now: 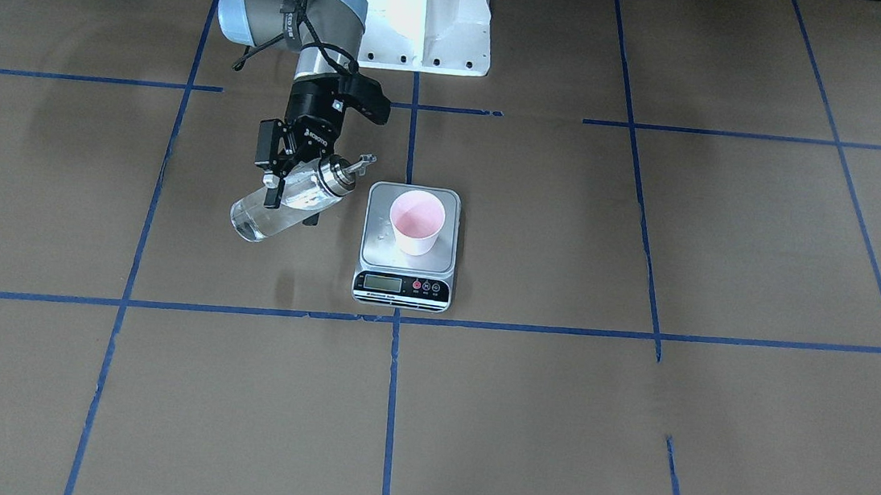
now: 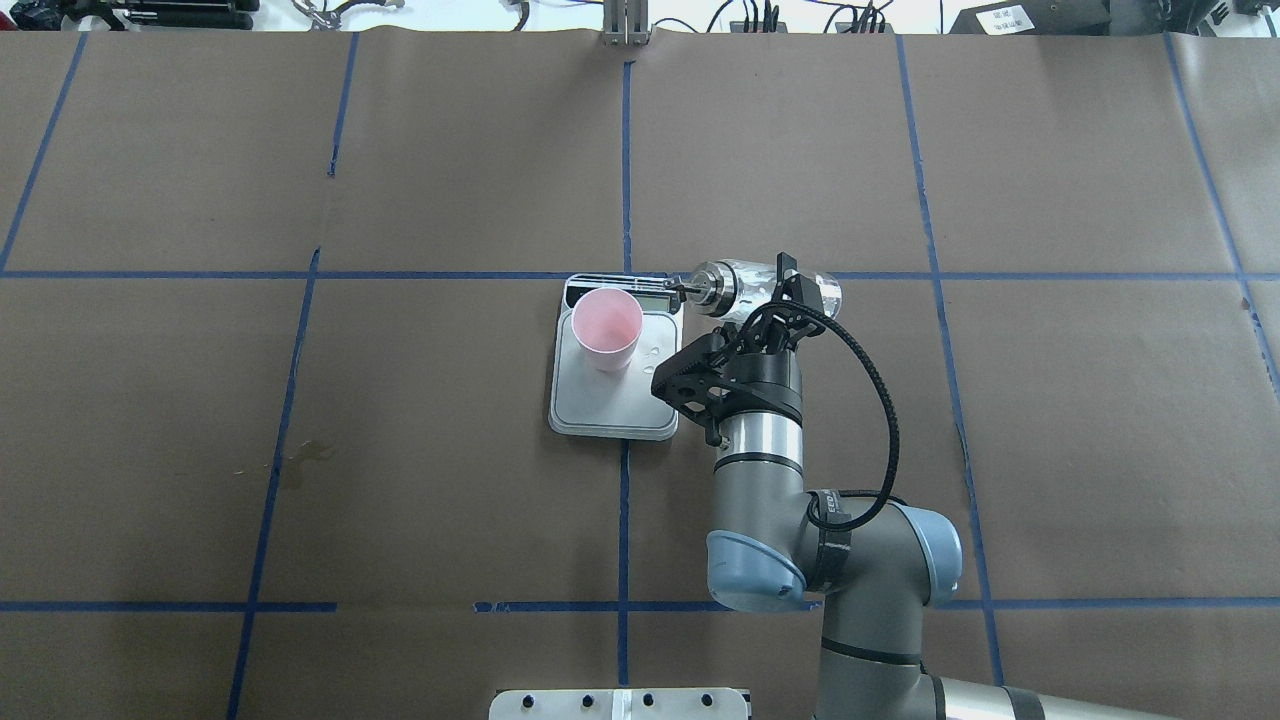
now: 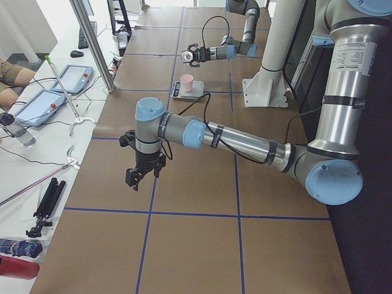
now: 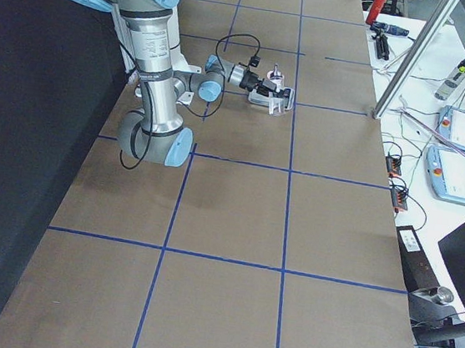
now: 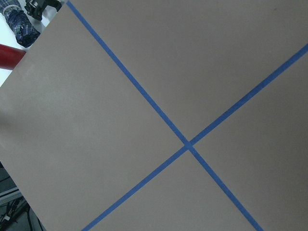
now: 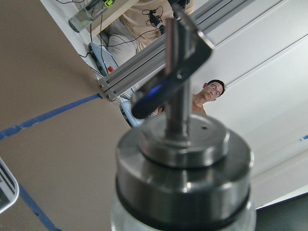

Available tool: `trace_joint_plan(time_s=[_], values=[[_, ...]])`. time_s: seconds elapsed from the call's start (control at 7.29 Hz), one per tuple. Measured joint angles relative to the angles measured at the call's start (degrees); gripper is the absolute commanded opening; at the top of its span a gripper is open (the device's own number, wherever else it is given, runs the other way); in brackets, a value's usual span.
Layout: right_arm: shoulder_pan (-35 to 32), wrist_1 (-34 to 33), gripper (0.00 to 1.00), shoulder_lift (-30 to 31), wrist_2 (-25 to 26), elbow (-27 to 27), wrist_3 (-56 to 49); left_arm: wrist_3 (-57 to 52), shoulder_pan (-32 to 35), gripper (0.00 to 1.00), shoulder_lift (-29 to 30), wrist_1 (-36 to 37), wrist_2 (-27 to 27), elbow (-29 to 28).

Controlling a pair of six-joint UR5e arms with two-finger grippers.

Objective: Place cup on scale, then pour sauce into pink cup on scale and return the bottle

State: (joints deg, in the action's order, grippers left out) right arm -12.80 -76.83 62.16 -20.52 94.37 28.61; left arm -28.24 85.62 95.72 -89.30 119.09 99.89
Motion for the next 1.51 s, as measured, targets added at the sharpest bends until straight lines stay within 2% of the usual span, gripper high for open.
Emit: trace_joint_plan(time_s=[0.69,1.1,1.51], values=[[-0.4,-5.5,0.0,-1.5,3.5,-0.6,-11.8,0.0,0.2,1.0,0.0,0.0,-0.1,-0.5],[-0.4,-9.4,0.0,-4.6,5.7,-4.5,-13.0,0.0,0.3,1.0,0.0,0.0,-0.1,-0.6],[-0.4,-9.9,0.0,-5.2,7.9,-6.2,-16.6,0.1,0.3,1.0,0.1,0.0,-0.1,-0.7]])
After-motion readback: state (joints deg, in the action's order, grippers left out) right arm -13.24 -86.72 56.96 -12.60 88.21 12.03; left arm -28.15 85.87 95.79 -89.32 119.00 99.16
